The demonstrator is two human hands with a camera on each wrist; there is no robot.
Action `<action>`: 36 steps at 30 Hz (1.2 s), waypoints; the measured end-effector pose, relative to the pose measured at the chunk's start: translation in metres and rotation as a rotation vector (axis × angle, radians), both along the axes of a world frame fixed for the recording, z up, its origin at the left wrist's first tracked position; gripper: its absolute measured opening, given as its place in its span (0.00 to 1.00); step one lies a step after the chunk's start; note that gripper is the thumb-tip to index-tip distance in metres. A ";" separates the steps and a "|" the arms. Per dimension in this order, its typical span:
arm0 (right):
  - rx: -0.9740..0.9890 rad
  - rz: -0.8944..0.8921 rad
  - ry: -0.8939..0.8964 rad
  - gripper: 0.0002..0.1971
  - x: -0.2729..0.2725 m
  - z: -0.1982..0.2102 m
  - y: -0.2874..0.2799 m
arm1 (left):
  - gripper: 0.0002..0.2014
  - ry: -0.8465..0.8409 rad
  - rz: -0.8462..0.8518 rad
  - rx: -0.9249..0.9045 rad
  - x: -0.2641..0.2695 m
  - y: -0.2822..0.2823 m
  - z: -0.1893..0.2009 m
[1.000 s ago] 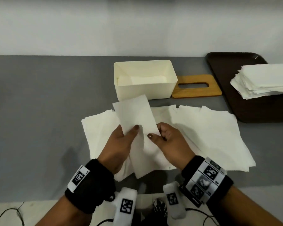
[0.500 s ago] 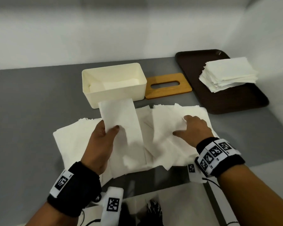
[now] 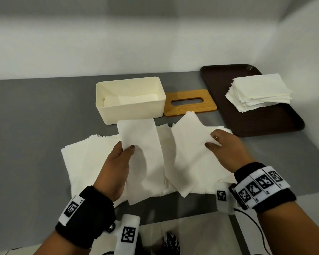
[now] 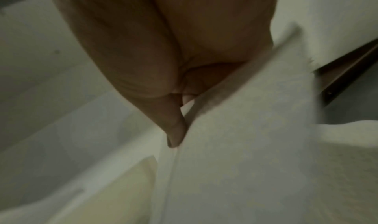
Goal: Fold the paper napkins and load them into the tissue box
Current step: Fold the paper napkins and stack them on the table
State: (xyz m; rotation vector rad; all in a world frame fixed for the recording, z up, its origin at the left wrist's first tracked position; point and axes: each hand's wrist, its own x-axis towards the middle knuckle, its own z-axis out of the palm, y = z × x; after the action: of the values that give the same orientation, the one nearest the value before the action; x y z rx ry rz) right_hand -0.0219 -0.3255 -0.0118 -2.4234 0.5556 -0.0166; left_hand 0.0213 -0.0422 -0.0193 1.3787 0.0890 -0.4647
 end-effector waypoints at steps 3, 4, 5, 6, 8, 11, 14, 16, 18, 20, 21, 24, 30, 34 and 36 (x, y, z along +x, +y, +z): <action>0.229 -0.009 -0.195 0.03 -0.009 0.022 0.002 | 0.14 0.024 0.012 -0.056 -0.002 -0.003 0.000; 0.320 -0.012 -0.239 0.03 -0.011 0.028 0.005 | 0.15 0.036 0.004 -0.080 -0.002 -0.004 -0.001; 0.413 -0.007 -0.276 0.02 -0.012 0.034 0.010 | 0.15 0.046 -0.007 -0.104 -0.002 -0.006 0.000; 0.481 0.002 -0.303 0.02 -0.012 0.037 0.016 | 0.15 0.057 -0.016 -0.119 -0.003 -0.008 0.000; 0.603 0.017 -0.321 0.04 -0.010 0.039 0.031 | 0.16 0.073 -0.016 -0.135 -0.004 -0.012 0.002; 0.672 0.066 -0.266 0.06 -0.007 0.032 0.057 | 0.19 0.090 0.001 -0.152 -0.006 -0.018 0.004; 0.681 0.063 -0.214 0.05 -0.006 0.020 0.075 | 0.19 0.080 0.034 -0.184 -0.007 -0.023 0.009; 0.691 0.049 -0.191 0.05 -0.006 0.013 0.083 | 0.20 0.065 0.031 -0.186 -0.007 -0.025 0.009; 0.709 0.049 -0.174 0.05 -0.006 0.008 0.088 | 0.20 0.077 0.051 -0.192 -0.006 -0.025 0.008; 0.712 0.057 -0.156 0.05 -0.006 0.006 0.092 | 0.21 0.089 0.064 -0.188 -0.007 -0.025 0.007; 0.706 0.060 -0.149 0.05 -0.005 0.005 0.093 | 0.21 0.092 0.064 -0.187 -0.007 -0.025 0.006; 0.684 0.069 -0.143 0.04 -0.004 0.003 0.096 | 0.21 0.073 0.052 -0.204 -0.006 -0.025 0.004; 0.655 0.110 -0.105 0.03 -0.001 0.002 0.100 | 0.14 0.003 0.005 -0.118 -0.008 -0.025 0.005; 0.413 0.006 -0.095 0.04 0.007 -0.008 0.075 | 0.13 -0.052 0.049 -0.079 -0.003 -0.008 0.002; 0.176 -0.030 -0.024 0.02 0.010 -0.013 0.057 | 0.14 -0.065 0.085 -0.058 0.002 0.006 0.000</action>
State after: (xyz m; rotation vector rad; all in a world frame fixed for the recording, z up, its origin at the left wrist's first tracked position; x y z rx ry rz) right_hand -0.0118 -0.2686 -0.0250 -2.2408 0.5589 -0.0090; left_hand 0.0237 -0.0365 -0.0190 1.3267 0.0799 -0.3489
